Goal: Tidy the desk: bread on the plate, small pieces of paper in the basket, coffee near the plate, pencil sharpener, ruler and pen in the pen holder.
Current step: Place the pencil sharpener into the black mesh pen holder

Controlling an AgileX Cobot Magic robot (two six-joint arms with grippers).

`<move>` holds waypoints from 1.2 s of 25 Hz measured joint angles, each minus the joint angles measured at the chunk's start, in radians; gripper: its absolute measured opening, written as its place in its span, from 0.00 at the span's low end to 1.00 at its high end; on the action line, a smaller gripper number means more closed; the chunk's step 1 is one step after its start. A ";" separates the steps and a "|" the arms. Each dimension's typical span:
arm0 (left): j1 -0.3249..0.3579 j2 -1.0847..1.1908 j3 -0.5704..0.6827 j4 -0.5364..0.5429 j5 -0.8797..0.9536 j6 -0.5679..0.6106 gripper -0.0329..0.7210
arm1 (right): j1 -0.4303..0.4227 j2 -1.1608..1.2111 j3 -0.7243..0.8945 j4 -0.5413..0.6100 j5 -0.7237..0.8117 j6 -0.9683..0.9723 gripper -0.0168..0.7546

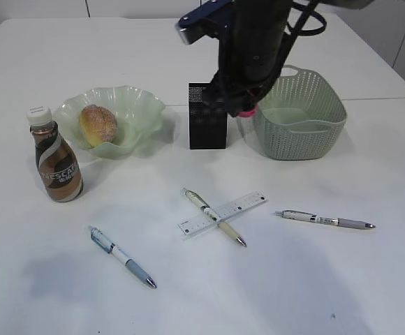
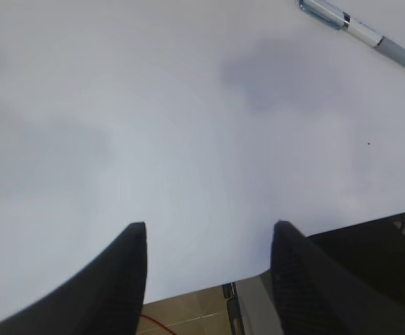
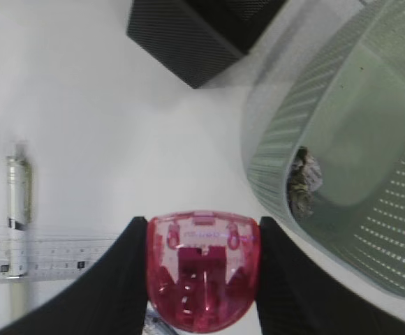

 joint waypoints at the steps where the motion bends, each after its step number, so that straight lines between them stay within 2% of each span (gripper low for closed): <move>1: 0.000 0.000 0.000 0.000 0.000 0.000 0.57 | -0.014 0.000 0.000 0.002 0.000 0.000 0.46; 3: 0.000 0.000 0.000 0.000 0.000 0.000 0.57 | -0.026 0.000 0.000 0.005 -0.002 0.000 0.46; 4: 0.000 0.000 0.000 0.000 0.000 0.000 0.57 | -0.062 0.000 0.000 0.023 -0.011 0.001 0.46; 11: 0.000 0.000 0.000 0.000 0.000 0.000 0.57 | -0.074 0.000 0.000 0.051 -0.063 -0.001 0.46; 22: 0.000 0.000 0.000 0.000 0.000 0.000 0.57 | -0.074 0.007 -0.004 0.080 -0.445 -0.003 0.46; 30: 0.000 0.000 0.000 0.000 0.000 0.000 0.57 | -0.074 0.084 -0.004 0.080 -0.587 0.001 0.46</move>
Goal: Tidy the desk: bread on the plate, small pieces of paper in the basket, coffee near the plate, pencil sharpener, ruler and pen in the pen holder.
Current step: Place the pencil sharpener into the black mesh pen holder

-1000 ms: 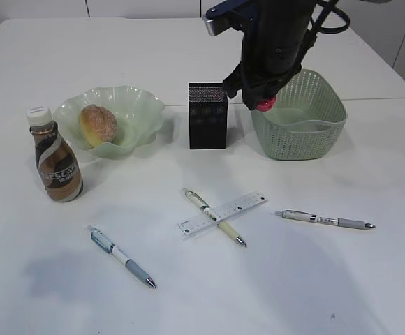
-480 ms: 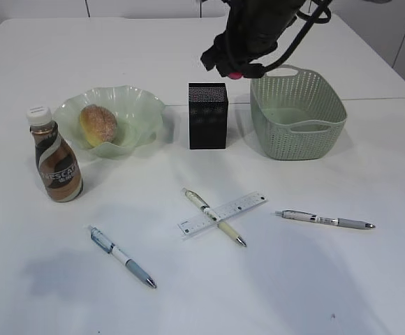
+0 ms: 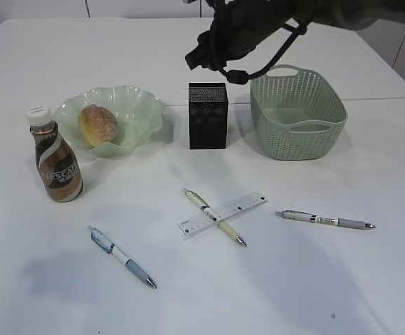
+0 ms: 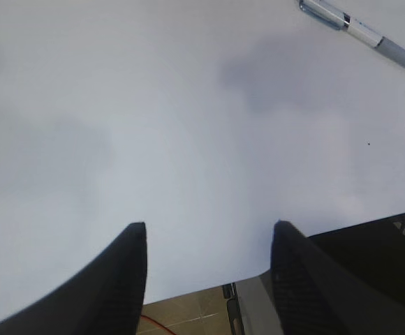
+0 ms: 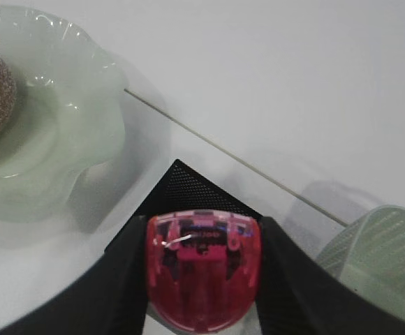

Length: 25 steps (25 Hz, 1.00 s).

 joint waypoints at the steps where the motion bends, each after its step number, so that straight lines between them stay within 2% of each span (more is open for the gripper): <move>1: 0.000 0.000 0.000 0.000 0.000 0.000 0.57 | 0.000 0.011 0.000 0.000 -0.013 0.000 0.46; 10: 0.000 0.000 0.000 0.000 0.000 0.000 0.57 | 0.000 0.090 0.000 -0.002 -0.102 0.000 0.46; 25: 0.000 0.000 0.000 0.021 -0.043 0.000 0.57 | 0.000 0.094 0.000 -0.007 -0.142 0.014 0.46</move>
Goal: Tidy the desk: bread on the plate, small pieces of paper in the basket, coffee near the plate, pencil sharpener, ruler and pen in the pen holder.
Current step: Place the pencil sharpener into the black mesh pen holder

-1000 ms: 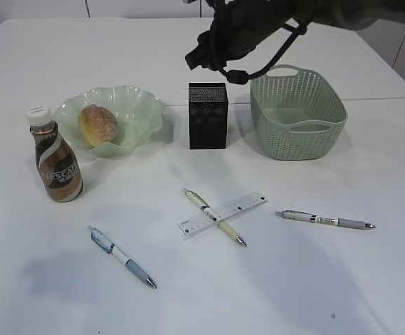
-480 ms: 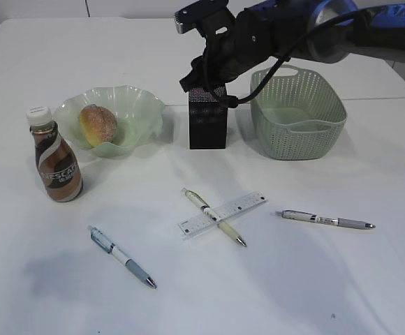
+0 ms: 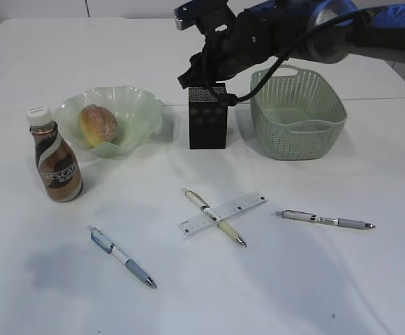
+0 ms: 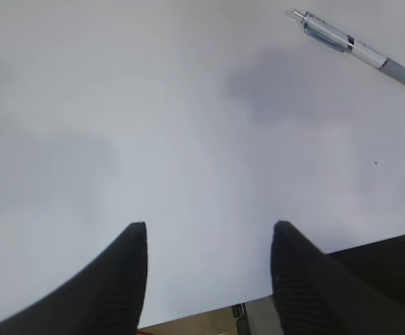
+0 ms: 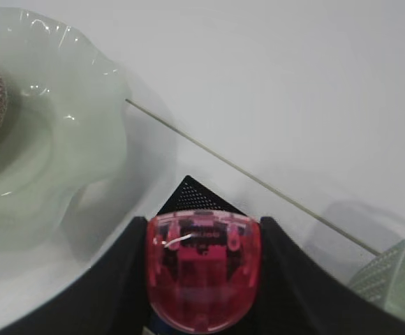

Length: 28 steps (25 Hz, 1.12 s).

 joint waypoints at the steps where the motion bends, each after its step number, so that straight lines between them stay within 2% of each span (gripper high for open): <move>1: 0.000 0.000 0.000 0.010 0.000 0.000 0.57 | 0.000 0.000 0.000 0.000 -0.004 0.000 0.46; 28: 0.000 0.000 0.000 0.031 -0.002 0.000 0.57 | 0.000 0.037 0.000 0.002 -0.081 0.012 0.46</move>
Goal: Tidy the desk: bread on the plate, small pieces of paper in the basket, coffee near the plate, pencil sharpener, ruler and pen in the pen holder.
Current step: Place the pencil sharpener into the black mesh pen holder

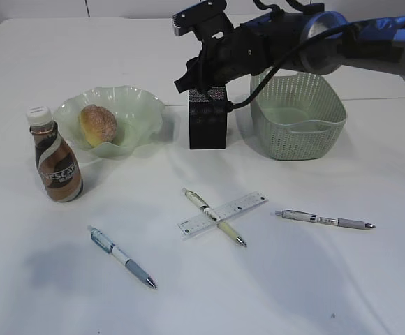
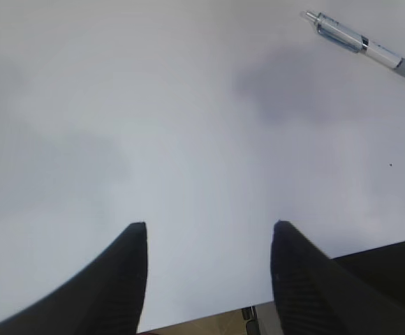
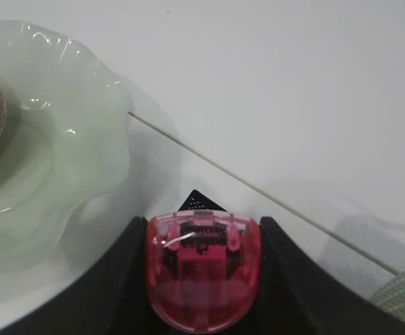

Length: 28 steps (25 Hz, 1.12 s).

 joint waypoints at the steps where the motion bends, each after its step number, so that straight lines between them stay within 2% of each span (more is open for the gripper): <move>1: 0.000 0.000 0.000 0.000 0.000 0.000 0.57 | 0.000 0.000 0.000 0.000 -0.002 0.000 0.46; 28: 0.000 0.000 0.000 0.000 -0.010 0.000 0.57 | -0.020 0.000 0.000 -0.026 -0.004 0.002 0.47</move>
